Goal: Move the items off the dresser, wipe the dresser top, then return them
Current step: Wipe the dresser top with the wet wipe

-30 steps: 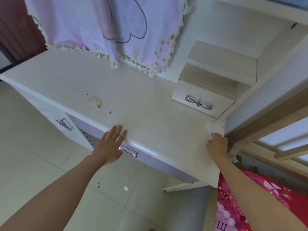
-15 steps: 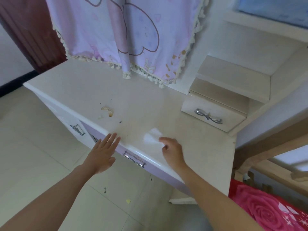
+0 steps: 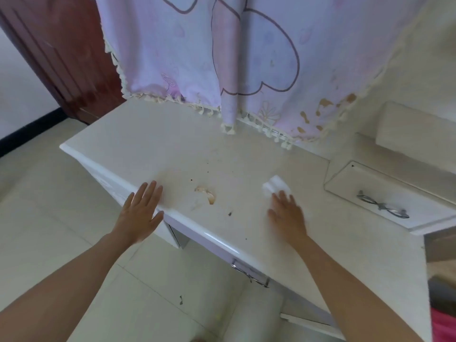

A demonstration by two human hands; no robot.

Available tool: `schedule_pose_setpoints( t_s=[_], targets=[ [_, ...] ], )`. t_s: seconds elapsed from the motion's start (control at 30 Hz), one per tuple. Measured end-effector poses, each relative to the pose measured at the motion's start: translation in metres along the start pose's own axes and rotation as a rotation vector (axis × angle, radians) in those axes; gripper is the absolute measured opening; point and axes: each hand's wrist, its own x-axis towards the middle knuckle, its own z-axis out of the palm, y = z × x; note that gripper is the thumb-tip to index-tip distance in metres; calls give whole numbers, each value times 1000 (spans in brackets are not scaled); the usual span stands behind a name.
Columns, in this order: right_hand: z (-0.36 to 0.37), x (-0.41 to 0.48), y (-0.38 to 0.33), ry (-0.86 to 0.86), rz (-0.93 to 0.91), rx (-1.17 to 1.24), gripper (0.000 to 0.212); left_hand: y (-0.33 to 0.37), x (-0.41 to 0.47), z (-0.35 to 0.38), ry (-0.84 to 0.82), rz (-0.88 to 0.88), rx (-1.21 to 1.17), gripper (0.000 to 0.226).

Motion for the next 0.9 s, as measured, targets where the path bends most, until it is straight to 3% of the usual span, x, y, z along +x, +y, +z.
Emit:
schedule_pose_setpoints(
  t_s=[0.1, 0.2, 0.27, 0.37, 0.47, 0.57, 0.67, 0.8, 0.9],
  targets=[
    [7, -10, -51, -92, -188, 45, 55, -24, 20, 0, -34, 1, 8, 67],
    [22, -37, -75, -149, -441, 162, 87, -42, 30, 5, -41, 67, 64, 85],
    [27, -55, -79, -203, -546, 243, 93, -47, 32, 9, -66, 107, 63, 93],
    [17, -64, -84, -240, -540, 339, 98, -49, 34, 13, -83, 104, 73, 80],
    [-10, -31, -85, -117, -408, 322, 103, -50, 35, 11, -67, 89, 101, 69],
    [-28, 32, -73, -56, -235, 220, 68, -49, 35, 10, -57, 106, 112, 66],
    [-30, 72, -72, -89, -95, 140, 62, -51, 37, 16, -59, 120, 123, 66],
    [-15, 71, -101, -138, -228, 55, 67, -50, 37, 17, -64, 138, 90, 81],
    [3, 34, -123, -197, -501, -8, 99, -50, 36, 12, -103, 137, 69, 95]
  ],
)
